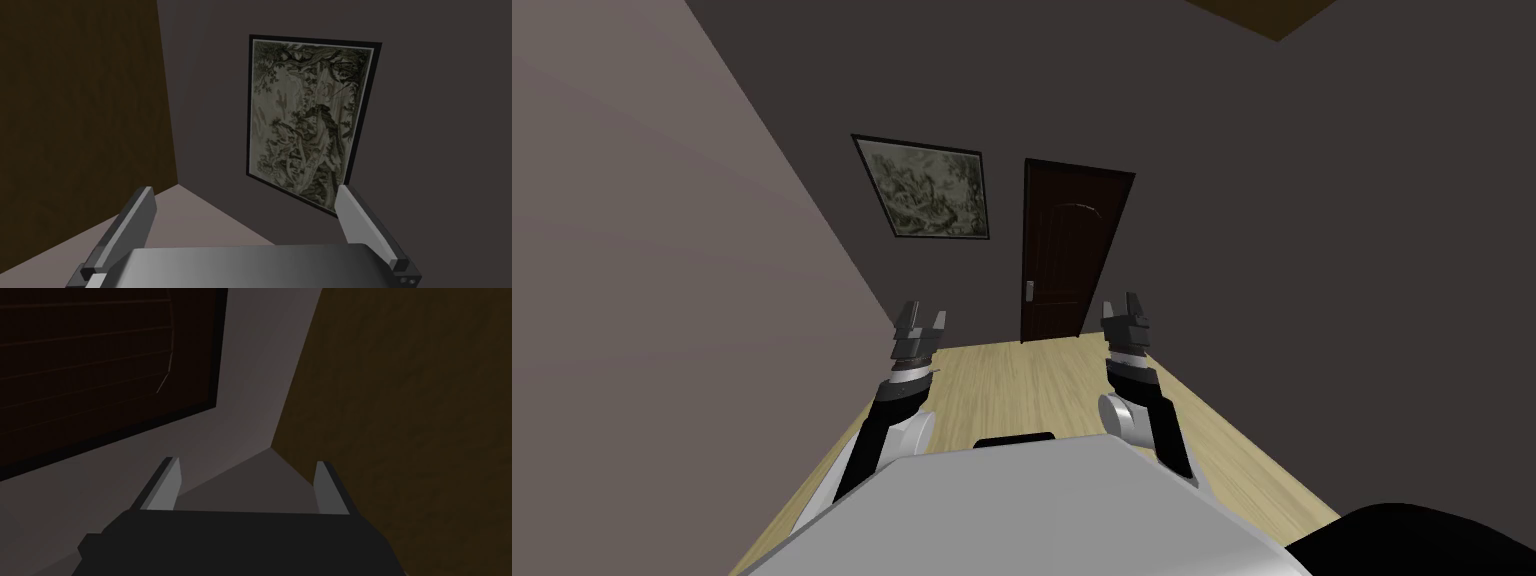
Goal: Pull the door open
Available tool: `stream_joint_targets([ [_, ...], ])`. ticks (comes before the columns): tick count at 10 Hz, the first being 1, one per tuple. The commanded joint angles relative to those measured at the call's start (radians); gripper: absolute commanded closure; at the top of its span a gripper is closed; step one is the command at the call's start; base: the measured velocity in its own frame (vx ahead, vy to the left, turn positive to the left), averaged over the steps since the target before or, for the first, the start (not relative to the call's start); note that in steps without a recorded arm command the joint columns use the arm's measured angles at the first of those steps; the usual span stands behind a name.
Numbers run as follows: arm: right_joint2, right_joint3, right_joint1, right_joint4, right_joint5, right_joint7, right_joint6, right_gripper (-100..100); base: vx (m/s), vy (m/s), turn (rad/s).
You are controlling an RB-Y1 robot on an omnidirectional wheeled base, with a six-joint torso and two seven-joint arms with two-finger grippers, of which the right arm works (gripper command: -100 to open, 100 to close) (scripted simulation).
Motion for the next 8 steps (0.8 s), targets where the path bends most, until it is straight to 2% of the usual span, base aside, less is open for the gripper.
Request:
stream_joint_targets([
  [1,-0.012,0.000,-0.016,0.032,0.014,0.017,-0.004,-100,0.051,0.007,-0.031],
  [3,-0.021,0.001,-0.028,0.057,0.024,0.030,-0.007,-100,0.095,0.024,-0.023],
  [8,-0.051,0.002,-0.075,0.154,0.065,0.081,-0.020,-100,0.086,0.023,-0.026],
])
